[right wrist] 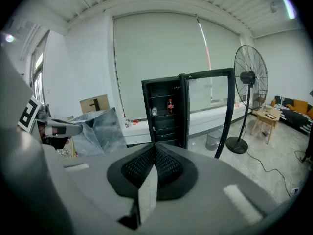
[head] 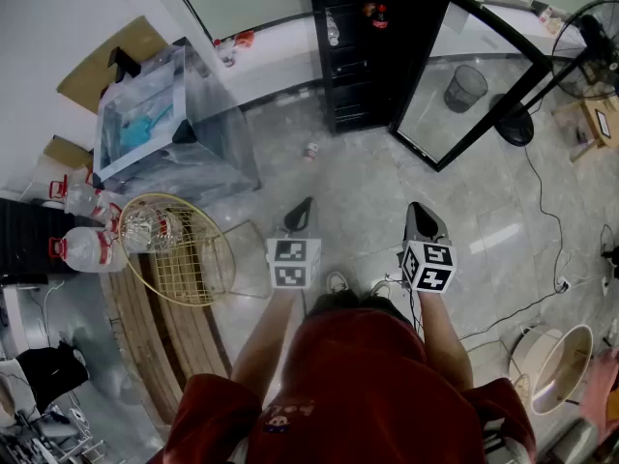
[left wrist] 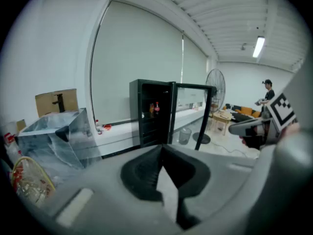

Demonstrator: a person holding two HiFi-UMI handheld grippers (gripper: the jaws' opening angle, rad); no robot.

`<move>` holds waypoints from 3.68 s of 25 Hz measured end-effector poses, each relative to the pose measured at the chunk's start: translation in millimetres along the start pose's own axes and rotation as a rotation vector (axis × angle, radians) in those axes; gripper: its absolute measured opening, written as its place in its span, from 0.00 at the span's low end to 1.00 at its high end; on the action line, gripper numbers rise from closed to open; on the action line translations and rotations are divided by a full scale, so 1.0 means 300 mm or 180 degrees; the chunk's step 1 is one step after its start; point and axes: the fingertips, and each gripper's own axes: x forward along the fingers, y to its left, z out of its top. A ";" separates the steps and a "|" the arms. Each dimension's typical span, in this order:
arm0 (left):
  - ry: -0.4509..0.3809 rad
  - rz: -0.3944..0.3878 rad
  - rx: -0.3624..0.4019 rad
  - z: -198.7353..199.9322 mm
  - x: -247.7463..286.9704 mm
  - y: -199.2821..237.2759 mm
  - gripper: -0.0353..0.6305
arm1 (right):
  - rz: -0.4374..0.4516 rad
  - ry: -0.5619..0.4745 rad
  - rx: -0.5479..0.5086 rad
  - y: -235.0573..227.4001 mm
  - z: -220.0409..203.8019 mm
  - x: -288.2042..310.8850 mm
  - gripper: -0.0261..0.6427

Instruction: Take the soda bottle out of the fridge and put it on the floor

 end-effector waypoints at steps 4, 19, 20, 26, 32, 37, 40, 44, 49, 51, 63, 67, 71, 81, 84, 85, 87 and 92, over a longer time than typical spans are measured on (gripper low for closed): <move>0.0018 0.0004 0.0045 -0.024 -0.049 -0.069 0.05 | 0.0007 0.0019 -0.0002 -0.032 -0.024 -0.069 0.04; -0.0024 0.0034 -0.0005 -0.052 -0.103 -0.030 0.05 | 0.0204 0.0100 -0.0023 0.086 -0.068 -0.047 0.04; -0.0027 0.0030 -0.0005 -0.053 -0.104 -0.020 0.05 | 0.0195 0.0108 -0.0024 0.096 -0.071 -0.039 0.04; -0.0046 -0.0054 0.0044 -0.067 -0.089 0.020 0.05 | 0.0092 0.0096 0.0046 0.127 -0.084 -0.006 0.04; -0.0042 -0.0110 0.0016 -0.069 -0.074 0.035 0.05 | 0.0036 0.0103 0.0078 0.128 -0.078 0.005 0.04; -0.0033 -0.0132 -0.0002 -0.055 -0.028 0.038 0.05 | 0.0012 0.0126 0.0124 0.098 -0.068 0.045 0.04; -0.0025 -0.0121 -0.0008 -0.044 0.008 0.047 0.05 | 0.0031 0.0146 0.0128 0.087 -0.058 0.081 0.04; 0.0017 -0.0134 0.0016 -0.023 0.080 0.047 0.05 | 0.0046 0.0143 0.0160 0.047 -0.027 0.144 0.04; 0.0043 -0.0104 0.0034 0.036 0.207 0.040 0.05 | 0.0084 0.0169 0.0185 -0.046 0.021 0.245 0.04; 0.0072 -0.0084 0.0049 0.057 0.267 0.040 0.05 | 0.0107 0.0192 0.0182 -0.091 0.047 0.287 0.04; 0.0204 0.0024 0.0078 0.260 0.653 -0.052 0.05 | 0.0220 0.0251 0.0210 -0.416 0.242 0.546 0.04; 0.0202 0.0022 0.0017 0.357 0.780 -0.121 0.05 | 0.0250 0.0258 0.0226 -0.547 0.305 0.612 0.04; 0.0200 0.0063 0.0023 0.436 0.907 -0.178 0.05 | 0.0289 0.0264 0.0241 -0.673 0.358 0.682 0.04; 0.0205 0.0243 -0.0014 0.532 1.062 -0.213 0.05 | 0.0368 0.0262 0.0283 -0.843 0.439 0.815 0.04; 0.0221 0.0325 -0.0022 0.528 1.093 -0.179 0.05 | 0.0400 0.0287 0.0272 -0.851 0.449 0.865 0.04; 0.0211 0.0336 -0.0040 0.530 1.102 -0.169 0.05 | 0.0414 0.0295 0.0254 -0.848 0.453 0.880 0.04; 0.0186 0.0319 -0.0091 0.540 1.118 -0.155 0.05 | 0.0436 0.0307 0.0230 -0.835 0.461 0.907 0.04; 0.0203 0.0305 -0.0156 0.545 1.186 -0.077 0.05 | 0.0489 0.0336 0.0101 -0.773 0.502 1.001 0.04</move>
